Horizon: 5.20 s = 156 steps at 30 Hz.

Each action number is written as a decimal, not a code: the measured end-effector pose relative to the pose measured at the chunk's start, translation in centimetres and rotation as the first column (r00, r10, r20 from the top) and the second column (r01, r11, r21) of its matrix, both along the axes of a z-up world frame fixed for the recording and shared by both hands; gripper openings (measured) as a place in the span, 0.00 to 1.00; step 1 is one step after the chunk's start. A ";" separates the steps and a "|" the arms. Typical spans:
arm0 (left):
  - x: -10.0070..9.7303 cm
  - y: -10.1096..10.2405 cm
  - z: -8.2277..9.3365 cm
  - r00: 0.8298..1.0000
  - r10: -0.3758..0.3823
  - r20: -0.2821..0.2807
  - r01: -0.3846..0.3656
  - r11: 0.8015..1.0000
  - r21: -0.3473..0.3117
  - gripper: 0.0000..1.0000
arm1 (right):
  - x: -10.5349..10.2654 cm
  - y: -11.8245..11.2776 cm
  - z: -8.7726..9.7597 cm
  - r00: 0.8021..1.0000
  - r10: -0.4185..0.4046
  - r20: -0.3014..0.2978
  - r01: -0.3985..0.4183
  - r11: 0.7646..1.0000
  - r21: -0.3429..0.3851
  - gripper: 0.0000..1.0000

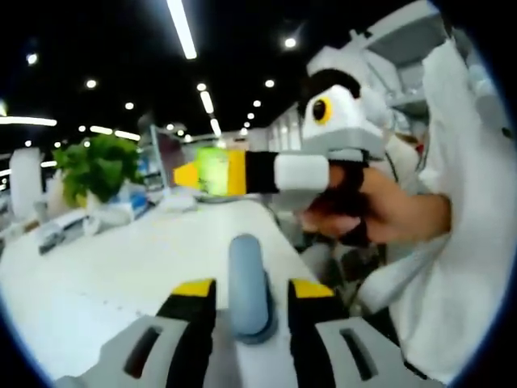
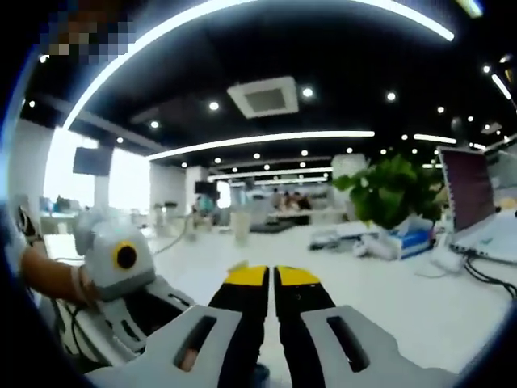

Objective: Pick up the paper insert the paper into the punch align the paper edges press the punch to punch holes

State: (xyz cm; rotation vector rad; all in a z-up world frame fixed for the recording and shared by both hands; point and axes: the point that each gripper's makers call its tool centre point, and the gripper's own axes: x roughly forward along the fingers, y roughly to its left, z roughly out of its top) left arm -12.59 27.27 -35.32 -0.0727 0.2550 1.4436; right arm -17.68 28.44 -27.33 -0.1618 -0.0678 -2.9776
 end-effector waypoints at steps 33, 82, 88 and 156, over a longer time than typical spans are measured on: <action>-2.8 -1.5 4.3 0.987 0.072 0.144 -0.092 0.986 0.140 0.63 | 1.8 4.0 -0.2 0.986 0.122 0.115 -0.137 0.982 0.133 0.39; -5.3 -14.9 -0.6 0.887 0.445 0.122 -0.441 0.896 -0.059 0.71 | 4.3 -2.3 -8.6 0.598 0.684 0.419 -0.797 0.564 0.217 0.36; -6.0 -14.9 -1.7 0.887 0.452 0.095 -0.442 0.891 -0.107 0.71 | 3.9 -2.4 -8.7 0.560 0.709 0.429 -0.822 0.539 0.181 0.33; -7.1 -15.0 -1.7 0.880 0.467 0.087 -0.458 0.883 -0.107 0.69 | 5.2 -4.0 -9.2 0.384 0.810 0.444 -0.923 0.344 0.170 0.30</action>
